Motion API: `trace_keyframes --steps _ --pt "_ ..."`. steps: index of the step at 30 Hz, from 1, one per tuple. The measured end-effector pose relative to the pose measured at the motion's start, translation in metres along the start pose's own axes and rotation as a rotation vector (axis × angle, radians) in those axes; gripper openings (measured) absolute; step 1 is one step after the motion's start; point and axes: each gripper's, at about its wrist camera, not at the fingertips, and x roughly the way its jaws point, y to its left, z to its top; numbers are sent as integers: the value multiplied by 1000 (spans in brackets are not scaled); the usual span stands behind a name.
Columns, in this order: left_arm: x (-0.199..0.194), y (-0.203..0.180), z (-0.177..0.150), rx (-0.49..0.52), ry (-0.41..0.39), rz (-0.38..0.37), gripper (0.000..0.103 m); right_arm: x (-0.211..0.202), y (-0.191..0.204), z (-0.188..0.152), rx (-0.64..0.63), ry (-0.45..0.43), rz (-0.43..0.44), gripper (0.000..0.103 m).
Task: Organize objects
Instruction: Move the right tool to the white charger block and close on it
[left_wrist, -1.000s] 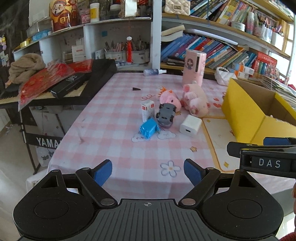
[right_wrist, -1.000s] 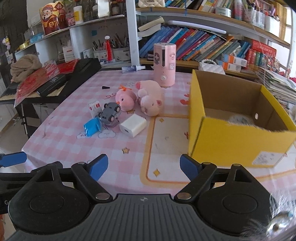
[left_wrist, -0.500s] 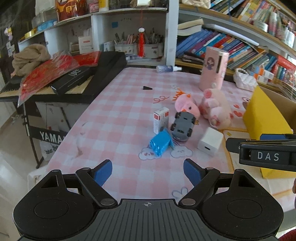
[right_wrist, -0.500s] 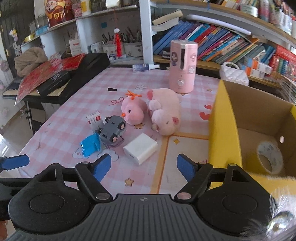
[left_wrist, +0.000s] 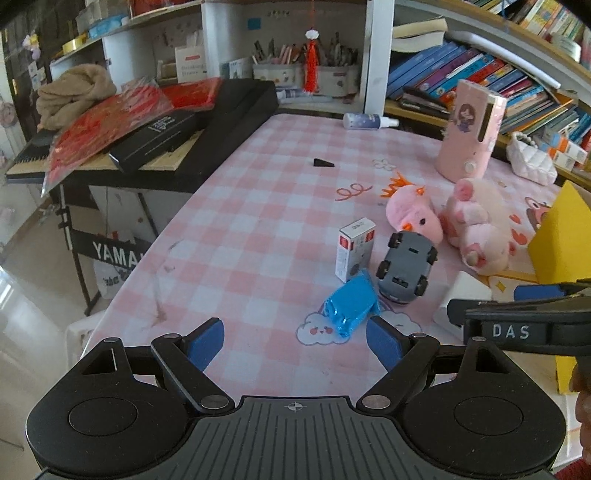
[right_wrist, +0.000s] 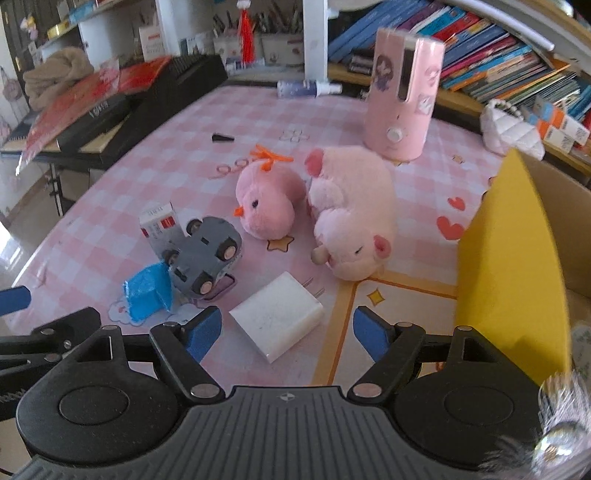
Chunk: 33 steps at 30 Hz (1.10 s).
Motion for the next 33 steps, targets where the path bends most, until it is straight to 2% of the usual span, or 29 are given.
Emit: trace_keyframes --steps 11,27,29,31,33 --pt "12 0 4 -7 28 18 86 34 -1 4 -34 103 43 78" --pt "18 -2 -3 -12 64 19 86 37 3 0 -106 46 40 83" --pt "19 -3 -2 -10 67 19 86 36 2 0 -106 31 37 75" --pt "20 -4 -2 -10 68 16 86 36 1 2 -110 13 43 63" --pt "22 -5 0 -7 67 11 86 36 0 3 -115 9 54 63"
